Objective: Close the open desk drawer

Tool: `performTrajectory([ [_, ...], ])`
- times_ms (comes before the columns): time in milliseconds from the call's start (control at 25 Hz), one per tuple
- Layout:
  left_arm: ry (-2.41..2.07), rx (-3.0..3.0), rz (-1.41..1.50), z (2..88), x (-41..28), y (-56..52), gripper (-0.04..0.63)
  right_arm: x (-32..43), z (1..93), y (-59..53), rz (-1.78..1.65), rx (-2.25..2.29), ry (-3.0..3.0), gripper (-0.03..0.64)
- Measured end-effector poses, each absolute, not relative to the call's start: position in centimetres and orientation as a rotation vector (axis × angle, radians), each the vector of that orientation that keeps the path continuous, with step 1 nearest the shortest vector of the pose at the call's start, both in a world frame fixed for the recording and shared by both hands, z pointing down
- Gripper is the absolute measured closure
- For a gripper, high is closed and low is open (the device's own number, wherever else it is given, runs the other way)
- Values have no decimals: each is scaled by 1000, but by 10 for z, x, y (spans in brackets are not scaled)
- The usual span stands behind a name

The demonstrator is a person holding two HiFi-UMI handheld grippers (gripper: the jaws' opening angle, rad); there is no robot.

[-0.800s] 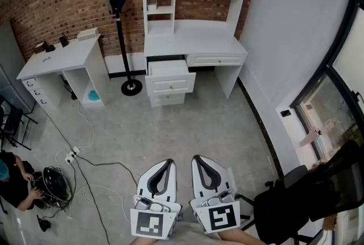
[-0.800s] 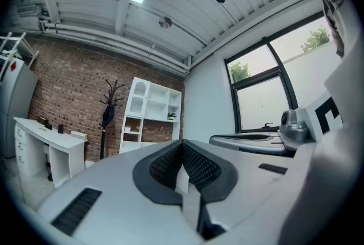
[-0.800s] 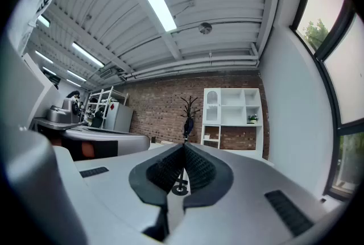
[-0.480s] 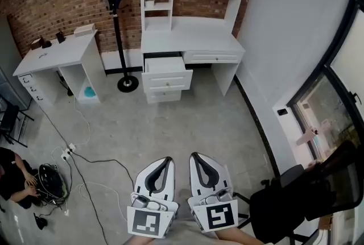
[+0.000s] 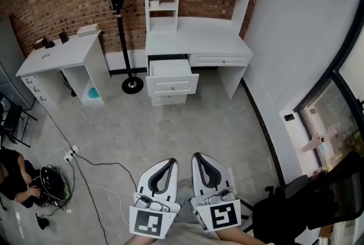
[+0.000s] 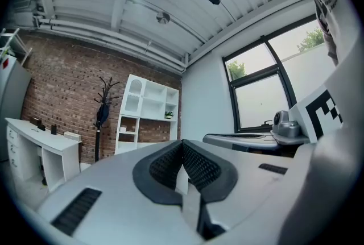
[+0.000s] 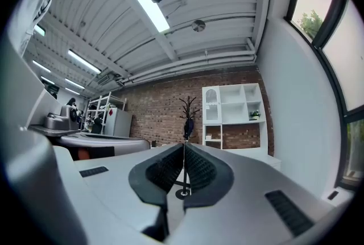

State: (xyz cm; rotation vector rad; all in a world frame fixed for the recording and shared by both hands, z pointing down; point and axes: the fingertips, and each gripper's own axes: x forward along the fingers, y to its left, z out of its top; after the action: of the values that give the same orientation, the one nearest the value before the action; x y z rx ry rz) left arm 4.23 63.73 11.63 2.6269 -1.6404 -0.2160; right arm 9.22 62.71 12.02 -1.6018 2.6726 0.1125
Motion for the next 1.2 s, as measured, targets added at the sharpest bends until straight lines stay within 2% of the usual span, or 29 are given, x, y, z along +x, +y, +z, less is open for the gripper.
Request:
performTrajectory([
  [680,-1801,2538,-201,112,52,457,578,122,110,439,131,-1485,2732,586],
  [840,-1811,2586,-111,115,58,430,578,129,111,409,125,-1471,2736,586],
  [1200,-1818,2580,-106,113,60,388,578,128,116,368,107,-1422,2754,586],
])
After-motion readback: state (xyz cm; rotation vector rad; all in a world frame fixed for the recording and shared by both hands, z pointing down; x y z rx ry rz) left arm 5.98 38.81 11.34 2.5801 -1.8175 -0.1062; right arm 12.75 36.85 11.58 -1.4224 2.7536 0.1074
